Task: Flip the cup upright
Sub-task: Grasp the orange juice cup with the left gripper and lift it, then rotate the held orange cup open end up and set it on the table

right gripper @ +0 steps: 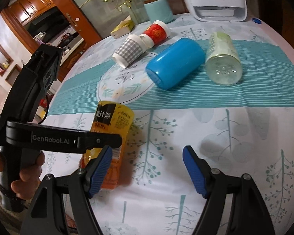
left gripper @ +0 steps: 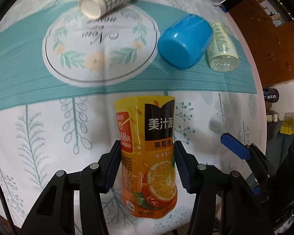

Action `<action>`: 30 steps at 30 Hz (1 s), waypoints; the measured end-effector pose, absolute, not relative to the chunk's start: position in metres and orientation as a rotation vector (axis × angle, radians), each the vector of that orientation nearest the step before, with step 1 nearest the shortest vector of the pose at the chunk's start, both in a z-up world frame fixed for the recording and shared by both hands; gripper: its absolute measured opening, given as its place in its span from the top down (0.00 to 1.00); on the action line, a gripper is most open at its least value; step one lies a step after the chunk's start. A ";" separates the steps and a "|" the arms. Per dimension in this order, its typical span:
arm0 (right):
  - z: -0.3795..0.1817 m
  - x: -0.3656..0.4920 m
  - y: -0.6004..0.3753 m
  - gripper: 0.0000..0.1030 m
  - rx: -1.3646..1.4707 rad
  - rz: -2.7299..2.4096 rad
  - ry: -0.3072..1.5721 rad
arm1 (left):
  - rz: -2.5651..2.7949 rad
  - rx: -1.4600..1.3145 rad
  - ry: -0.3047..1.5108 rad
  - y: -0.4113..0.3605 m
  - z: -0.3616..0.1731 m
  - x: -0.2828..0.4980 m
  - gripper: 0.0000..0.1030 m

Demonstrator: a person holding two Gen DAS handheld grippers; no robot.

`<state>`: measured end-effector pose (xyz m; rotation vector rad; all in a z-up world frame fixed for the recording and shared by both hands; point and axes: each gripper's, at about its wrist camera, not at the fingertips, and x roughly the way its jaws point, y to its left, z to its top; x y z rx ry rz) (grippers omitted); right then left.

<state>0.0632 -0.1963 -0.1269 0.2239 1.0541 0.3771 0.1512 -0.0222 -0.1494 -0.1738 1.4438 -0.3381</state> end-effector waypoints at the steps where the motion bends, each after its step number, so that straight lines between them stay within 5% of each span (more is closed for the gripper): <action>1: -0.126 0.063 -0.196 0.27 0.221 0.382 1.052 | -0.346 -0.170 1.423 -0.022 -0.145 0.149 0.51; 17: -0.113 0.047 -0.190 0.27 0.126 0.422 0.970 | -0.383 0.003 0.701 -0.032 -0.094 0.102 0.51; 30: -0.131 0.051 -0.177 0.31 0.067 0.439 0.930 | -0.469 -0.064 0.634 -0.028 -0.107 0.085 0.48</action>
